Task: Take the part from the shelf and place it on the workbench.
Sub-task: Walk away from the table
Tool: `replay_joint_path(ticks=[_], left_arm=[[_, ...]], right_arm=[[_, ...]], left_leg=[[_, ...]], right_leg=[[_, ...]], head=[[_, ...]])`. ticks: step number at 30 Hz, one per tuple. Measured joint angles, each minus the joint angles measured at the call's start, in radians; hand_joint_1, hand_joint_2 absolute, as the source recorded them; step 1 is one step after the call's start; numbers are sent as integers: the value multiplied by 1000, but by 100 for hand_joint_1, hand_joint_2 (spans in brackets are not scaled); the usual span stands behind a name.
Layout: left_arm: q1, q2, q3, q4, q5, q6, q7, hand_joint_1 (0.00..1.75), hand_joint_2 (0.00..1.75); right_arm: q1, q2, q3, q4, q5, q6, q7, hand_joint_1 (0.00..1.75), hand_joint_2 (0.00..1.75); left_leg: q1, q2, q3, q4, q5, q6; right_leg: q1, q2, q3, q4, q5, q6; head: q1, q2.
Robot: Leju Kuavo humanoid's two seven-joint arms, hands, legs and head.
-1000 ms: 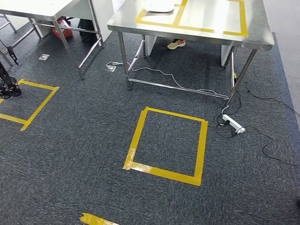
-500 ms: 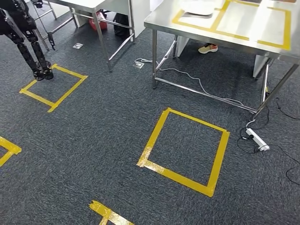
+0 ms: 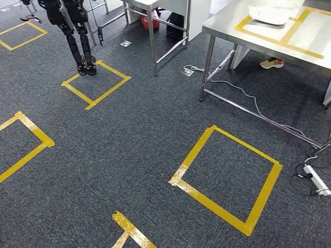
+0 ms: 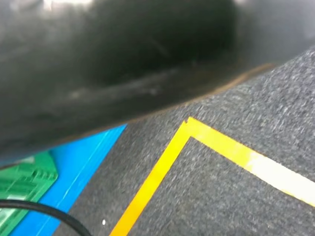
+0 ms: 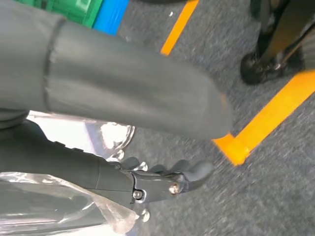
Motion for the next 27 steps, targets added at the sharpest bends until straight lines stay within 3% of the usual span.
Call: replay_joint_path(ticks=[1, 3, 5, 7, 8, 9, 10, 12, 14, 16, 17, 19, 20, 22, 23, 24, 25, 27], left_arm=[[1, 0, 3, 5, 2, -3, 0, 0, 0], [0, 0, 8, 13, 5, -9, 0, 0, 0], [-5, -2, 10, 17, 5, -12, 0, 0, 0], [-9, -2, 12, 20, 5, -13, 0, 0, 0], [-9, -2, 14, 22, 6, -13, 0, 0, 0], [-8, -2, 15, 24, 5, -15, 1, 0, 0], [-8, -2, 16, 25, 5, -17, 1, 0, 0], [-10, -2, 17, 26, 4, -26, 2, 0, 0], [-14, -2, 17, 26, 4, -31, 3, 0, 0], [-14, -2, 17, 29, 3, -36, 4, 0, 0], [-12, -2, 17, 31, 3, -39, 5, 0, 0], [-12, -2, 18, 33, 2, -45, 8, 0, 0], [-12, -3, 18, 33, 1, -47, 9, 0, 0], [-14, -4, 18, 34, 0, -49, 10, 0, 0], [-14, -5, 18, 35, 0, -49, 11, 0, 0], [-13, -4, 18, 36, -2, -49, 12, 0, 0], [-13, -4, 18, 37, -4, -50, 14, 0, 0], [-13, -5, 18, 39, -8, -53, 16, 0, 0]], right_arm=[[-1, 0, 5, 0, 5, 1, 1, 0, 0], [-1, 1, 14, 0, 11, 3, 3, 0, 0], [2, 0, 18, 0, 14, 4, 4, 0, 0], [4, 0, 20, 0, 16, 5, 5, 0, 0], [4, 0, 21, 0, 16, 5, 6, 0, 0], [4, 0, 22, 0, 17, 5, 6, 0, 0], [3, 0, 24, 0, 19, 5, 7, 0, 0], [2, 0, 30, 0, 24, 5, 8, 0, 0], [1, 1, 36, 0, 29, 5, 9, 0, 0], [-1, 1, 43, 0, 36, 6, 9, 0, 0], [-3, 1, 47, 0, 40, 7, 10, 0, 0], [-3, 1, 53, 0, 44, 8, 10, 0, 0], [-2, 1, 56, 0, 44, 9, 10, 0, 0], [2, 1, 59, 0, 45, 10, 10, 0, 0], [4, 1, 60, 0, 47, 11, 10, 0, 0], [5, 1, 64, 0, 50, 12, 9, 0, 0], [6, 1, 70, 0, 54, 13, 6, 0, 0], [6, 1, 86, 0, 61, 14, 2, 0, 0]], left_leg=[[2, -4, -3, 1, 0, -6], [0, 32, -20, 38, -23, -17], [-1, 93, -73, 154, -85, -27], [4, 117, -132, 278, -132, -33], [7, 121, -140, 296, -129, -34], [8, 125, -126, 270, -106, -34], [8, 134, -93, 207, -70, -31], [0, 179, -20, 64, -18, -21], [-9, 203, 7, 7, -12, -12], [-10, 180, 5, 3, -11, -3], [-8, 169, 6, -1, -8, 2], [-2, 147, 9, -9, -2, 13], [-1, 136, 7, -10, -1, 16], [-1, 109, 6, -10, -1, 20], [-2, 95, 6, -9, -1, 20], [-2, 79, 7, -8, -1, 20], [-1, 64, 8, -7, -1, 19], [-1, 36, 7, 0, -4, 12]], right_leg=[[0, -12, 4, -1, 3, -7], [-2, -39, 9, -6, 7, -19], [0, -71, 12, -7, 6, -27], [3, -106, 12, -7, 2, -30], [4, -120, 13, -7, 0, -30], [4, -134, 16, -7, -2, -29], [5, -147, 20, -7, -4, -28], [8, -169, 24, -7, -12, -20], [12, -190, 28, -7, -20, -9], [13, -209, 39, -10, -24, 2], [11, -197, 39, -7, -31, 7], [7, -138, 13, 56, -75, 14], [6, -104, -19, 120, -109, 16], [5, -78, -90, 254, -159, 17], [6, -76, -110, 282, -156, 18], [5, -74, -112, 268, -131, 17], [4, -67, -95, 216, -90, 17], [-1, -22, -41, 78, -20, 17]], head=[[0, 0], [-6, 0], [-12, 0], [-13, 0], [-13, 0], [-13, 0], [-13, 0], [-13, 0], [-12, 0], [-12, 0], [-11, 0], [-8, 0], [-6, 0], [-4, 0], [-4, 0], [-4, 0], [-5, 0], [-4, 0]])
